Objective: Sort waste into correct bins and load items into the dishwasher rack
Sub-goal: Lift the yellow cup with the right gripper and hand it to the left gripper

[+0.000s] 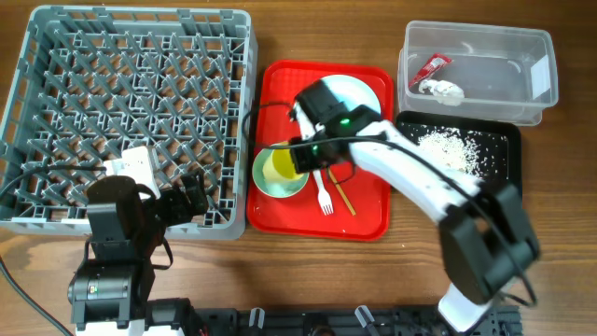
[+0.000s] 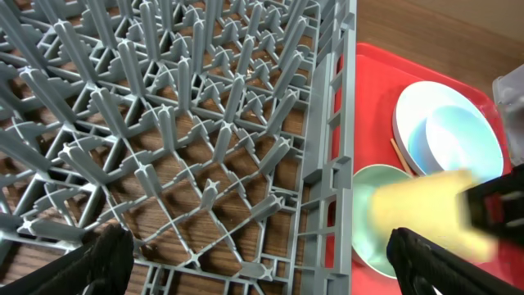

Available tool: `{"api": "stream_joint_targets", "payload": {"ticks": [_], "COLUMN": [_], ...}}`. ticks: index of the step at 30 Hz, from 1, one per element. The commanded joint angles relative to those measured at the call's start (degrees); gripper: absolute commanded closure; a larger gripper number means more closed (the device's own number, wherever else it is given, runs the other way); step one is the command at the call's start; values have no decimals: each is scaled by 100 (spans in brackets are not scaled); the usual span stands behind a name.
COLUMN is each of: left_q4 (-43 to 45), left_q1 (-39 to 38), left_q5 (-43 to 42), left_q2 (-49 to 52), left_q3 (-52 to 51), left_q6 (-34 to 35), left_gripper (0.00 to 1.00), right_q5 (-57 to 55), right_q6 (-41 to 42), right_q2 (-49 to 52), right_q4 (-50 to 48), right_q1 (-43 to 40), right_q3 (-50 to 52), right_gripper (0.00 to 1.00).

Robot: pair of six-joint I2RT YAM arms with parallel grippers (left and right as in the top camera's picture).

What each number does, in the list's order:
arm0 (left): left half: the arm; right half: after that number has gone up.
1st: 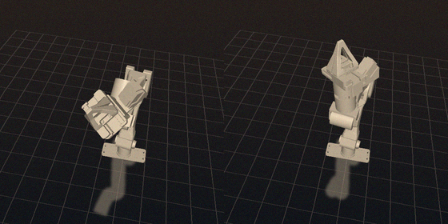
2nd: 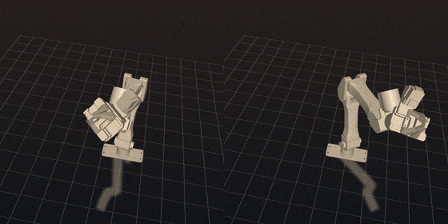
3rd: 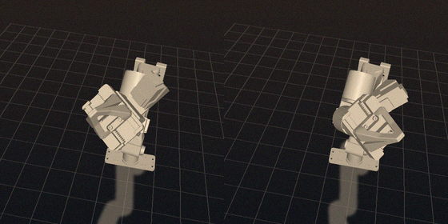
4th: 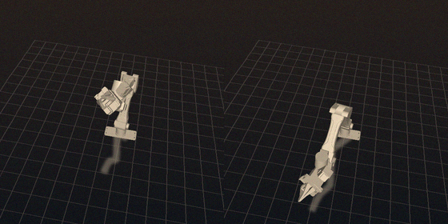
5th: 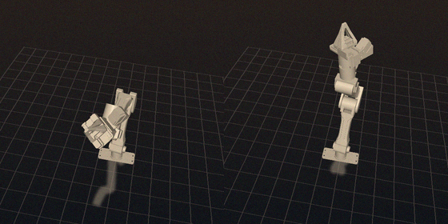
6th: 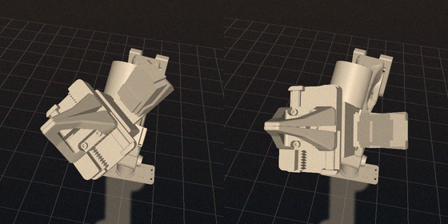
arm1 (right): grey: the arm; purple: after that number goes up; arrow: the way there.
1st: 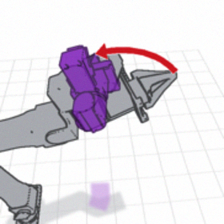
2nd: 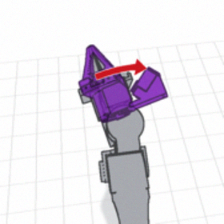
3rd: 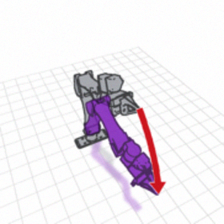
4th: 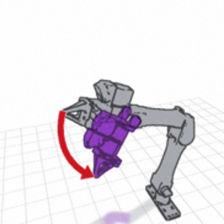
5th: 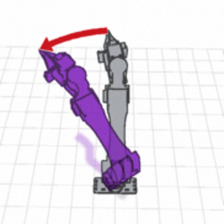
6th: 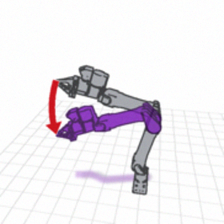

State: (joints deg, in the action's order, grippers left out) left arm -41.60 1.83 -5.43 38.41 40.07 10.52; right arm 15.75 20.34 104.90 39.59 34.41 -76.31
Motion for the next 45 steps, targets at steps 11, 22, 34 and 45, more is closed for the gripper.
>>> {"api": "stream_joint_targets", "payload": {"ticks": [11,22,34,45], "left_q4": [2076,4793,5890,5943], "left_q1": [-22,-22,-426,-433], "left_q5": [-3646,-6907,-7466,-7466], "left_q2": [533,2074,2074,2074], "left_q3": [103,103,103,103], "left_q6": [863,1314,1419,1416], "left_gripper": [0,10,12,30], "right_q5": [4050,5528,5895,5890], "right_q6": [63,240,411,531], "right_q2": [-1231,-1231,-1222,-1222], "right_q4": [-903,-1154,-1172,-1187], "right_q1": [-1108,-1108,-984,-984], "right_q3": [-46,-46,-42,-17], "right_gripper": [96,96,96,96]}}
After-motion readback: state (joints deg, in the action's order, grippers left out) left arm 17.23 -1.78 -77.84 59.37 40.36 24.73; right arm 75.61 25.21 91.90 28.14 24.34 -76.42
